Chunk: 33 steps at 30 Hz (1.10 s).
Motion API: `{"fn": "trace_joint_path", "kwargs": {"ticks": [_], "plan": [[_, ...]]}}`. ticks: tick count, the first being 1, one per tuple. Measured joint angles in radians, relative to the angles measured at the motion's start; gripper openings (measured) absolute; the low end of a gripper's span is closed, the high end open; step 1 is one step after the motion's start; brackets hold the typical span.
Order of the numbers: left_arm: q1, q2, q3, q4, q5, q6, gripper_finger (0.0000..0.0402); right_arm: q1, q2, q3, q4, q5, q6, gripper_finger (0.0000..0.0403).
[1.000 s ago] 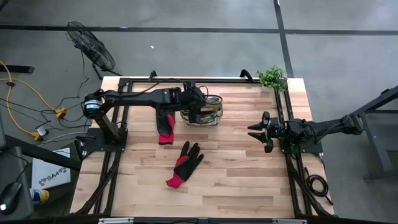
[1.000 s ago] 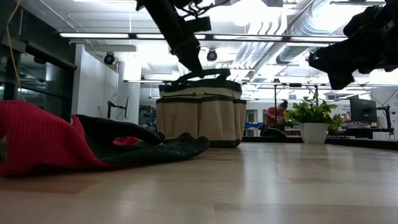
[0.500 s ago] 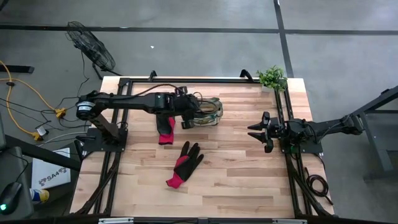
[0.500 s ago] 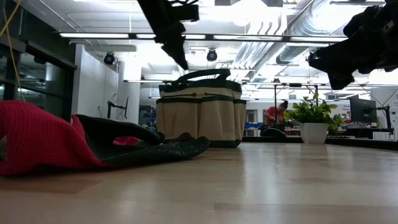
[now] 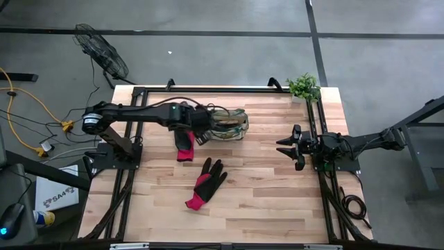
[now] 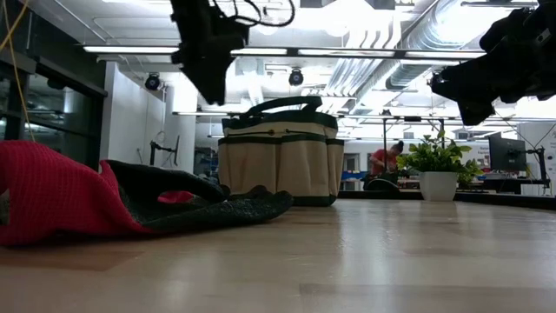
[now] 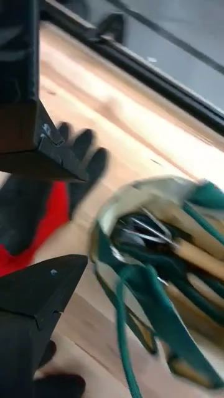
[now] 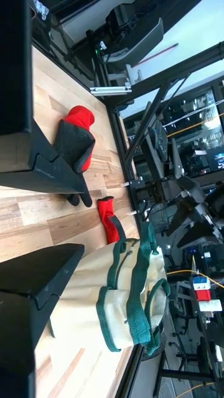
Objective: Pick & Place Garden tools in Gardening bag
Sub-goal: Put the top red glove into the gardening bag
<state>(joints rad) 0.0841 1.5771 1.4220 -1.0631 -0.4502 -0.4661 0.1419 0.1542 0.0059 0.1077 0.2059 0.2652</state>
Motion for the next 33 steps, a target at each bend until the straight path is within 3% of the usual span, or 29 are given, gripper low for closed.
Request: {"fn": "trace_joint_path", "kwargs": {"ticks": [8, 15, 20, 25, 33], "plan": [[0.000, -0.007, -0.007, -0.159, -0.015, -0.249, 0.0193, 0.000, 0.000, 0.000, 0.000, 0.000, 0.000, 0.0135], [-0.013, -0.070, -0.166, -0.114, 0.019, -0.358, 0.0193, 0.000, 0.000, 0.000, 0.000, 0.000, 0.000, 0.0135], [-0.016, -0.142, -0.322, -0.012, 0.031, -0.423, 0.0193, 0.000, 0.000, 0.000, 0.000, 0.000, 0.000, 0.0135], [-0.034, -0.207, -0.499, 0.194, 0.055, -0.409, 0.0197, 0.000, 0.000, 0.000, 0.000, 0.000, 0.000, 0.0135], [-0.032, -0.235, -0.678, 0.399, 0.105, -0.389, 0.0270, 0.000, 0.000, 0.000, 0.000, 0.000, 0.000, 0.0135]]}}
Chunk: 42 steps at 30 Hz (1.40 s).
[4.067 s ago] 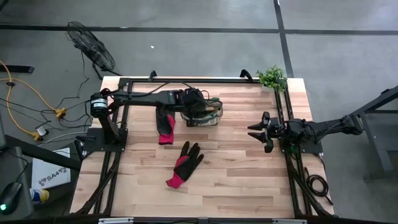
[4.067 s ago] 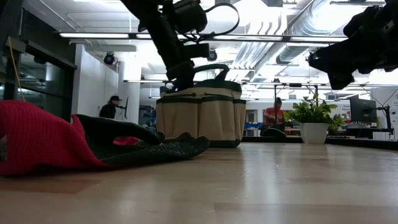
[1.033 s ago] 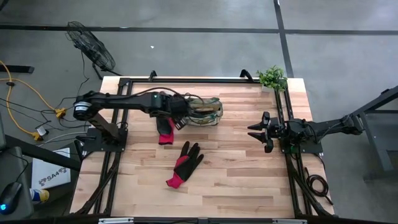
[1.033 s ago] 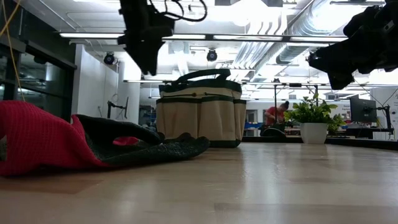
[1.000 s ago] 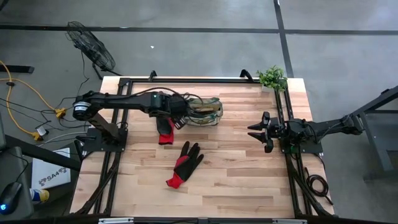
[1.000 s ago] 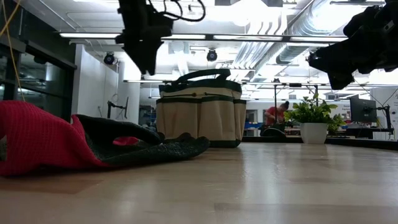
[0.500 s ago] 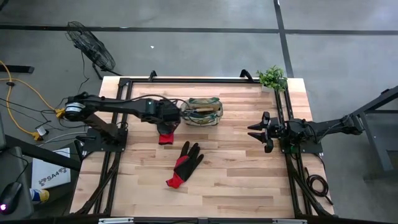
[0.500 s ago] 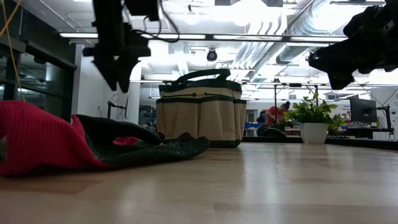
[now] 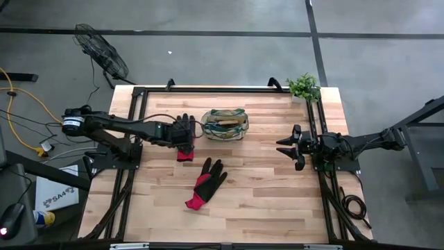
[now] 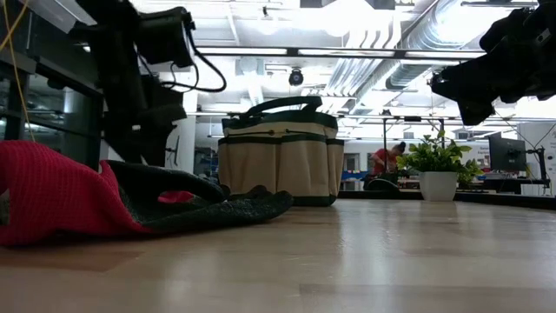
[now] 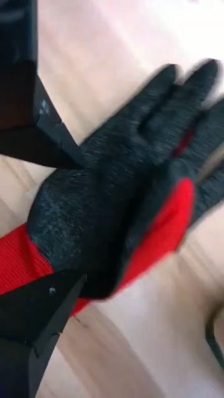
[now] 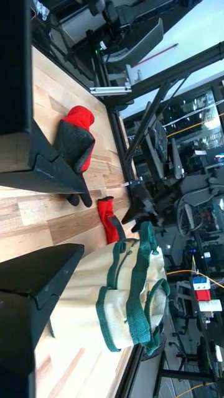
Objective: Pick & Place Garden tools in Gardening bag
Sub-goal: Put the top red glove into the gardening bag
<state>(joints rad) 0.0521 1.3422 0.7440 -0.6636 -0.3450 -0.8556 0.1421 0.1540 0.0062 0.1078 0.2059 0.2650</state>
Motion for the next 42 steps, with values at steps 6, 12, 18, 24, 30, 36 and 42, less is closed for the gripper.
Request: {"fn": "trace_joint_path", "kwargs": {"ticks": [6, 12, 18, 24, 30, 36, 42], "plan": [[0.035, 0.000, -0.006, 0.011, 0.016, -0.182, 0.0311, 0.000, 0.000, 0.000, 0.000, 0.000, 0.000, 0.0135], [0.058, 0.003, -0.006, -0.006, 0.022, -0.215, 0.0315, 0.000, 0.000, 0.000, 0.000, 0.000, 0.000, 0.0135], [0.060, 0.003, -0.006, -0.018, 0.009, -0.230, 0.0315, 0.000, 0.000, 0.000, 0.000, 0.000, 0.000, 0.0135], [0.060, 0.023, -0.006, -0.010, 0.003, -0.248, 0.0315, 0.000, 0.000, 0.000, 0.000, 0.000, 0.000, 0.0135], [0.060, 0.051, -0.007, 0.047, 0.003, -0.237, 0.0315, 0.000, 0.000, 0.000, 0.000, 0.000, 0.000, 0.0135], [0.059, 0.068, -0.007, 0.101, 0.006, -0.224, 0.0315, 0.000, 0.000, 0.000, 0.000, 0.000, 0.000, 0.0135], [0.060, 0.091, -0.007, 0.162, 0.014, -0.214, 0.0315, 0.000, 0.000, 0.000, 0.000, 0.000, 0.000, 0.0135]]}}
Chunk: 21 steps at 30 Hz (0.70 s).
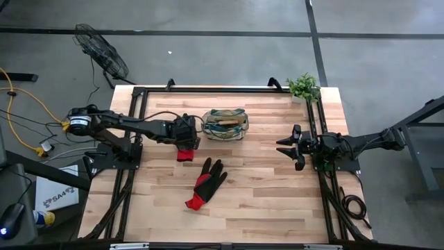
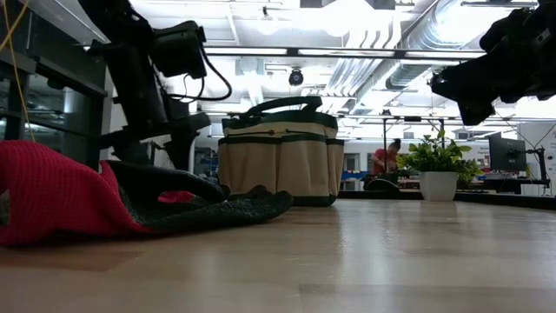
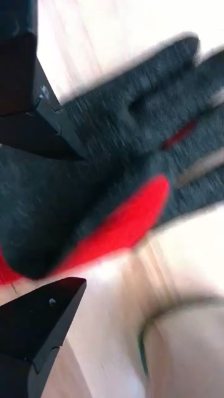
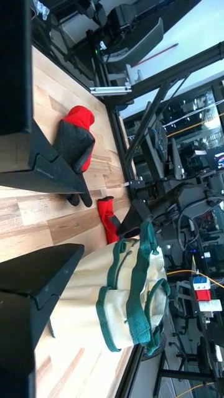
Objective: Pick & Place Garden tools in Gardening bag
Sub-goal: Put the top red glove into the gardening bag
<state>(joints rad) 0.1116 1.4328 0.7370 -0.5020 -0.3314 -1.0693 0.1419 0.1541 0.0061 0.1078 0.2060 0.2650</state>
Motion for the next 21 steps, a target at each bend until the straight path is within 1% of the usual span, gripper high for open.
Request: {"fn": "trace_joint_path", "kwargs": {"ticks": [5, 7, 16, 21], "plan": [[0.000, 0.026, 0.001, 0.015, 0.006, 0.002, 0.0315, 0.000, 0.000, 0.000, 0.000, 0.000, 0.000, 0.0135], [0.000, 0.036, 0.000, -0.011, 0.008, -0.001, 0.0315, 0.000, 0.002, 0.000, 0.000, 0.000, 0.000, 0.0135], [0.015, 0.061, -0.001, -0.034, 0.035, -0.014, 0.0315, 0.000, 0.012, 0.000, -0.003, 0.000, 0.000, 0.0135], [0.021, 0.081, -0.057, 0.034, 0.040, -0.017, 0.0315, 0.000, 0.012, 0.000, 0.000, 0.000, 0.000, 0.0135]]}}
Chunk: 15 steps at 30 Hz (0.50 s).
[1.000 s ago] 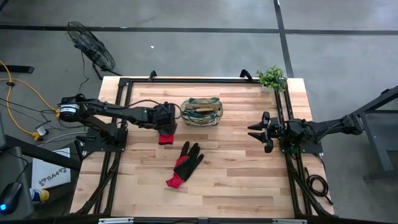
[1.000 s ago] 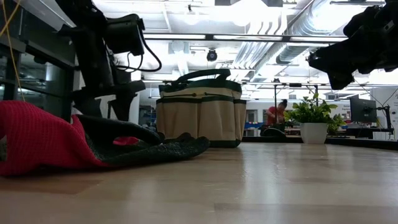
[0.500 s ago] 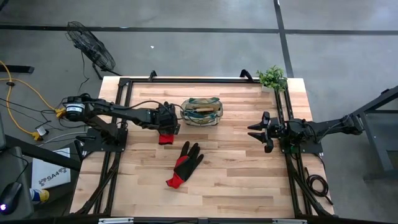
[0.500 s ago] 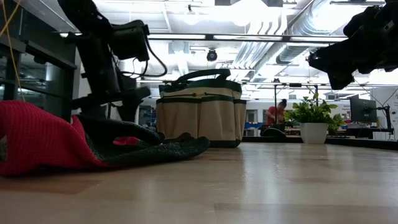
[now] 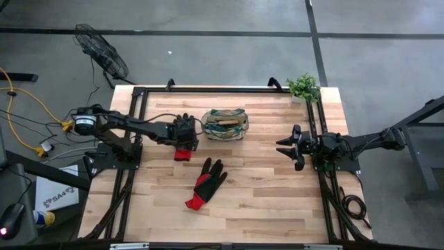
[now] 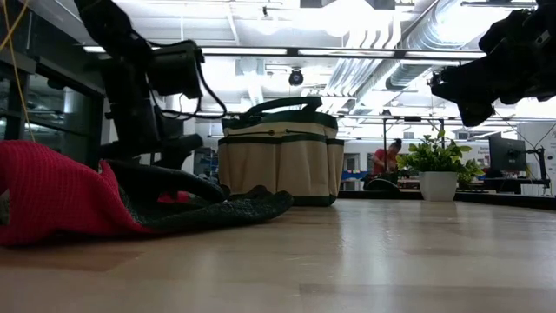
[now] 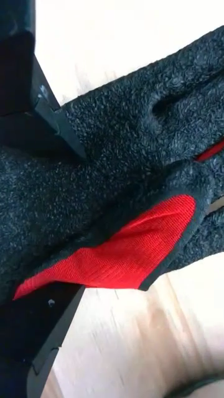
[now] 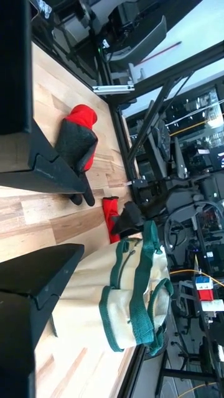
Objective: Pick & Place Garden tools in Gardening bag
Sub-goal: Put the top red glove into the gardening bag
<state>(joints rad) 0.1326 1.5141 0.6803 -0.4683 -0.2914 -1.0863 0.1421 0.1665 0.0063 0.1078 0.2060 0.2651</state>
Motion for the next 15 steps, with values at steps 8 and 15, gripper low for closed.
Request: {"fn": "trace_joint_path", "kwargs": {"ticks": [8, 15], "plan": [[-0.002, 0.014, -0.072, 0.087, 0.004, -0.020, 0.0305, 0.000, 0.000, 0.000, 0.000, 0.000, 0.000, 0.0135], [0.000, 0.014, -0.075, 0.075, 0.018, -0.022, 0.0253, 0.000, 0.000, 0.000, 0.000, 0.000, 0.000, 0.0135]]}}
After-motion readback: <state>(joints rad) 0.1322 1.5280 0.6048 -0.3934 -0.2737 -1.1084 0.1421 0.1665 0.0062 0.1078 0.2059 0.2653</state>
